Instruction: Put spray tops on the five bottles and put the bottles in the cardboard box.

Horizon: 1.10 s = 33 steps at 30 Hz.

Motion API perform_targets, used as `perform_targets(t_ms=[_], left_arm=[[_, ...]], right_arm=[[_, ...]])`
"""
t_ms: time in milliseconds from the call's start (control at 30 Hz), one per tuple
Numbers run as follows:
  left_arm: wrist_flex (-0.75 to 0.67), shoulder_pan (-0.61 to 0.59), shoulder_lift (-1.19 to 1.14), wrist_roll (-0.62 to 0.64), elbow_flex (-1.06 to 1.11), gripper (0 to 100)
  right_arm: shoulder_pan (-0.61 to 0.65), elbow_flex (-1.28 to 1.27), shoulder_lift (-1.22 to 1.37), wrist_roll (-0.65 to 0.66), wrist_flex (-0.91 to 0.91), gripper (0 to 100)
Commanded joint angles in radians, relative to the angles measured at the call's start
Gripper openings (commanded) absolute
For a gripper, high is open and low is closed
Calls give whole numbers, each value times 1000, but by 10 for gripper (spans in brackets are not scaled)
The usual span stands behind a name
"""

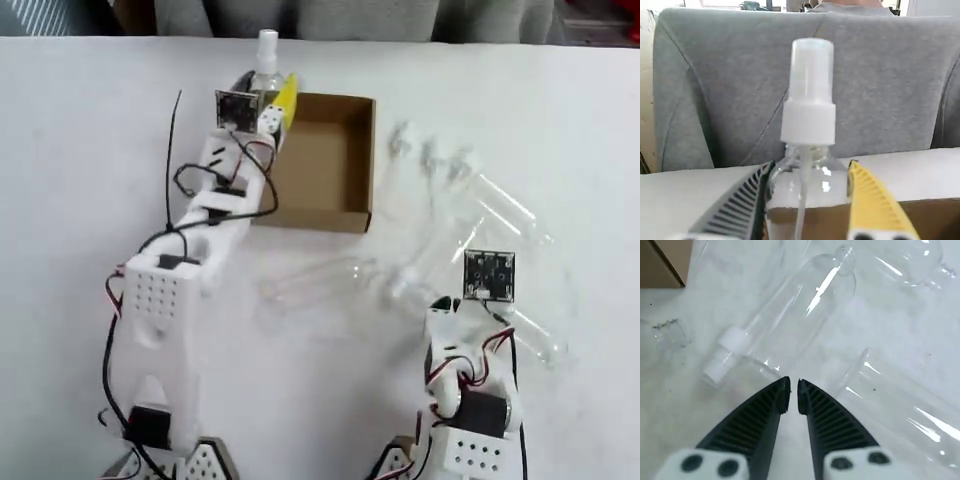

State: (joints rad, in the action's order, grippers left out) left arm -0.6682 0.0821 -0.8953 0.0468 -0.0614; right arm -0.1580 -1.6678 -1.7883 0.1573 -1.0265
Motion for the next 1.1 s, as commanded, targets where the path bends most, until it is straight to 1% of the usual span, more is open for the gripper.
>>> perform_targets(t_ms=[0, 467, 567, 767, 867, 1067], left_arm=[[-25, -19, 4, -8, -81, 22], [-23, -22, -79, -12, -149, 24], [32, -21, -73, -12, -147, 30], [141, -22, -71, -6, -144, 203], [172, -36, -64, -6, -149, 210], [175, -38, 2, -5, -84, 214]], right_arm=[[5, -21, -13, 12, 19, 15], [4, -21, -13, 12, 19, 15], [4, -21, -13, 12, 19, 15], [4, -21, -13, 17, 19, 15], [4, -21, -13, 17, 19, 15], [5, -21, -13, 17, 19, 15]])
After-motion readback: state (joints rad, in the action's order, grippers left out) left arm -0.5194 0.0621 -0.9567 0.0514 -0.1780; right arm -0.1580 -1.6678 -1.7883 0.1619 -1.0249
